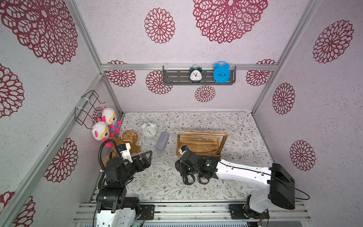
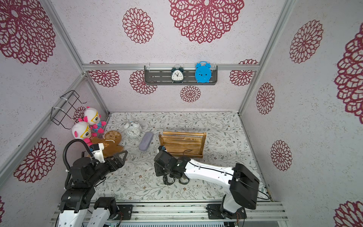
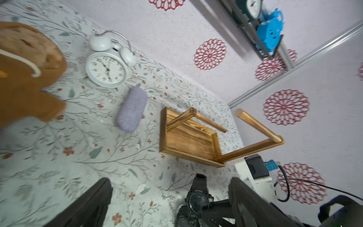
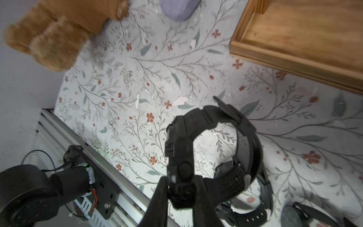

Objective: Place watch on stand
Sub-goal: Pick up the watch at the center of the board.

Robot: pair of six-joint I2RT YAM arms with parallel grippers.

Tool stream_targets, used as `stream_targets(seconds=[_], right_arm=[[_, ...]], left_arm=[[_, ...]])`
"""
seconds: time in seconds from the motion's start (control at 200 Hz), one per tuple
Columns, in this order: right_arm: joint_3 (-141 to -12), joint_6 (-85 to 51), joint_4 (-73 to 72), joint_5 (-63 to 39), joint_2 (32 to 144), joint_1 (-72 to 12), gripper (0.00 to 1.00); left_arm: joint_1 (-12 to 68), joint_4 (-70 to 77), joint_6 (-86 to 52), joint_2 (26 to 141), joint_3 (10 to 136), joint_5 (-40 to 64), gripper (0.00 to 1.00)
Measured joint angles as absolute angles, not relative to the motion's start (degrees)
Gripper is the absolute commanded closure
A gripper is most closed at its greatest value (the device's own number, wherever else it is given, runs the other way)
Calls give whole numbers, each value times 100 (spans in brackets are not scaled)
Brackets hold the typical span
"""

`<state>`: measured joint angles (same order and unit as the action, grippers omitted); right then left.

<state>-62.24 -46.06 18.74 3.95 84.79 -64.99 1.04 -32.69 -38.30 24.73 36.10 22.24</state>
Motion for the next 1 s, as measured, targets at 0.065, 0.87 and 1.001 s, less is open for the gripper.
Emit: stream_targets(seconds=[0.065, 0.87, 1.001], right_arm=[[-6020, -4545, 1846, 272, 7983, -6307, 82], [-5837, -3555, 762, -2285, 5830, -5113, 88], [-5846, -3555, 626, -2432, 5863, -5100, 88]], left_arm=[[108, -2657, -4123, 2488, 3264, 2668, 3], [1833, 3546, -6222, 4882, 3098, 5277, 18], [2062, 3817, -6278, 4899, 3186, 5290, 22]])
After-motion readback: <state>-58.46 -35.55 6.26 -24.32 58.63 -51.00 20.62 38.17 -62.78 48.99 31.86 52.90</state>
